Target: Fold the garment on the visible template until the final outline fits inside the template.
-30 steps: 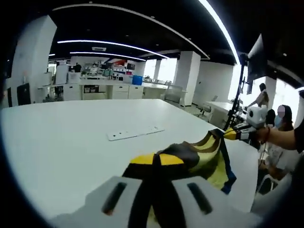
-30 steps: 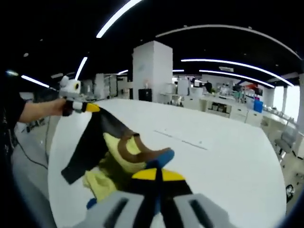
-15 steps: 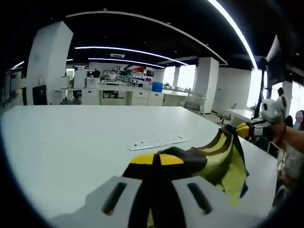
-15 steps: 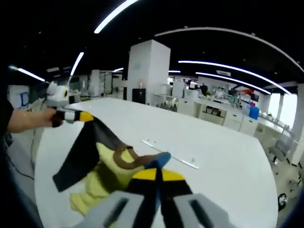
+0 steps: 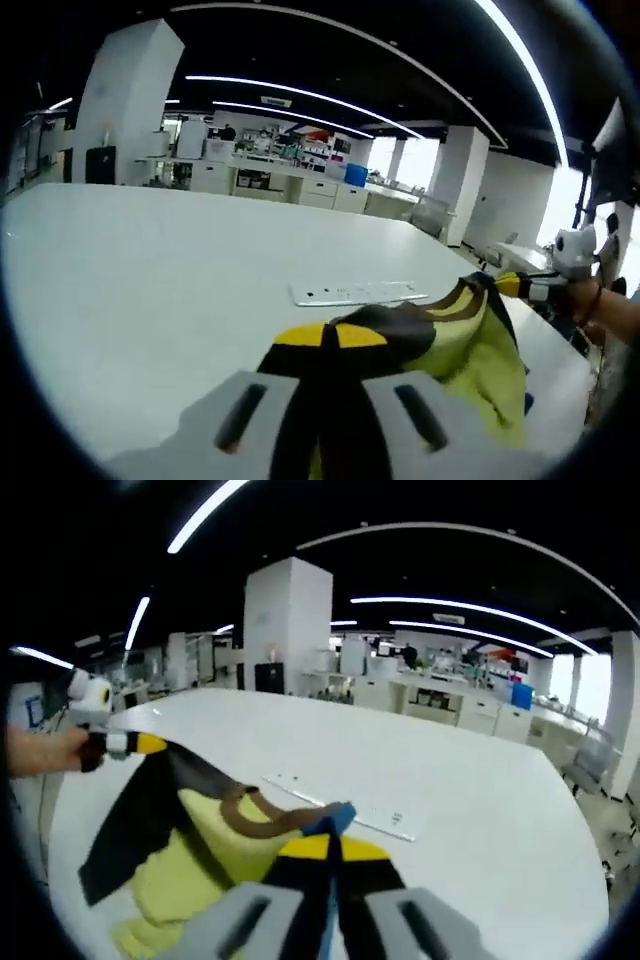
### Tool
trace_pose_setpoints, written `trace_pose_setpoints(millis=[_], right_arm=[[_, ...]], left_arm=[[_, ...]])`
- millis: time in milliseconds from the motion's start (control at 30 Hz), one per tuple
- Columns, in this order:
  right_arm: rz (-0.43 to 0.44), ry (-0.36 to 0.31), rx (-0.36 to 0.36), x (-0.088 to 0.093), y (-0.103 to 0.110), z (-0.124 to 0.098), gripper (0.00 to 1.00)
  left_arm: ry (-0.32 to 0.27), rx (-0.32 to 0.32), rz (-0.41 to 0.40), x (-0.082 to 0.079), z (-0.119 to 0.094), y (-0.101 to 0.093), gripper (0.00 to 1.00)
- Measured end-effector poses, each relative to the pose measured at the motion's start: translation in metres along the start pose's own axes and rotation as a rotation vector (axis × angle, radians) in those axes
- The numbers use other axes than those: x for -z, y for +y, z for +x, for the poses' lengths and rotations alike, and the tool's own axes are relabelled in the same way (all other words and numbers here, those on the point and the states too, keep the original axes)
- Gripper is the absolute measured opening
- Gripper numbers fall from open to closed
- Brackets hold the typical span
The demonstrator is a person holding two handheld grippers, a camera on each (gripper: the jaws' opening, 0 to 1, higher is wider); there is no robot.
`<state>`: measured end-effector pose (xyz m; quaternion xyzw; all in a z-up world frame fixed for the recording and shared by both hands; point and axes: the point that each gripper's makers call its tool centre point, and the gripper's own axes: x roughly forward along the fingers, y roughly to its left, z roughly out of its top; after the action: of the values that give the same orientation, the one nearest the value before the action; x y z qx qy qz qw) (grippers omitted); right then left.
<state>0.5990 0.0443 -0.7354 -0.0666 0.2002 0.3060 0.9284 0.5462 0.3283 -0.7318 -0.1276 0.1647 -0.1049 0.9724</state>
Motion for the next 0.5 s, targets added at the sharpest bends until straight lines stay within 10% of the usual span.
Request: trace_pose_setpoints(millis=[500], right_arm=[[-0.101, 0.170, 0.014, 0.047, -0.008, 0.062, 0.00]], left_arm=[[0.153, -0.131, 0.041, 0.052, 0.037, 0.050, 0.00]])
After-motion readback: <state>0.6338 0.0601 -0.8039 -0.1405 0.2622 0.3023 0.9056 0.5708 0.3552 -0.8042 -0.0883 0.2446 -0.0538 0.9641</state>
